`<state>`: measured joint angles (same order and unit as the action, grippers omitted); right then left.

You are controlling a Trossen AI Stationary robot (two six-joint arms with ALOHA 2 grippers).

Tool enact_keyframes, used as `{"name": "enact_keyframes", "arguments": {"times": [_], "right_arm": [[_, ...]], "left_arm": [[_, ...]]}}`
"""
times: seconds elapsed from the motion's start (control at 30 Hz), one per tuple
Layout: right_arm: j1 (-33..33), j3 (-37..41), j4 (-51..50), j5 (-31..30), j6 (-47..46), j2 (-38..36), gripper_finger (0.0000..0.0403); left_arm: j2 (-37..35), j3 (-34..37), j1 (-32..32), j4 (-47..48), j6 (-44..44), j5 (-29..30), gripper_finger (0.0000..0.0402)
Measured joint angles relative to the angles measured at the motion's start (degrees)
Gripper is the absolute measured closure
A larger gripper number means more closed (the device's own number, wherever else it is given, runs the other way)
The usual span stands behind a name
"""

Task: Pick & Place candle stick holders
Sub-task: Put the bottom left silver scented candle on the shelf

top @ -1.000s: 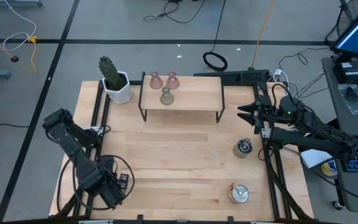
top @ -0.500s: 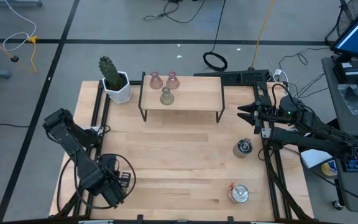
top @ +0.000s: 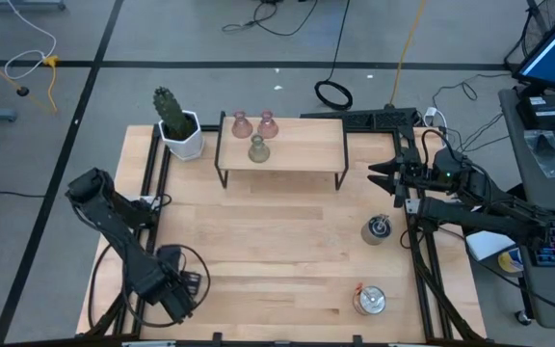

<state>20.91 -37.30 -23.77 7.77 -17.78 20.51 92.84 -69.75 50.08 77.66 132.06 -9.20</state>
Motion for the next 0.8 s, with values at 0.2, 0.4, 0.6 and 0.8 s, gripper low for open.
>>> {"name": "enact_keyframes", "arguments": {"times": [0.2, 0.4, 0.6, 0.8], "right_arm": [[0.0, 0.0, 0.0, 0.0, 0.0, 0.0, 0.0243], [0.0, 0.0, 0.0, 0.0, 0.0, 0.0, 0.0243], [0.0, 0.0, 0.0, 0.0, 0.0, 0.0, 0.0243], [0.0, 0.0, 0.0, 0.0, 0.0, 0.0, 0.0243]], "left_arm": [[-0.1, 2.2, 0.1, -2.6, 0.1, 0.2, 0.0197], [-0.2, 3.2, 0.2, -3.1, -1.1, 1.3, 0.0214], [-0.2, 3.6, 0.3, -3.2, -4.9, 6.0, 0.0232], [-0.4, 6.2, 0.4, -7.2, -6.2, 7.2, 0.0264]]}}
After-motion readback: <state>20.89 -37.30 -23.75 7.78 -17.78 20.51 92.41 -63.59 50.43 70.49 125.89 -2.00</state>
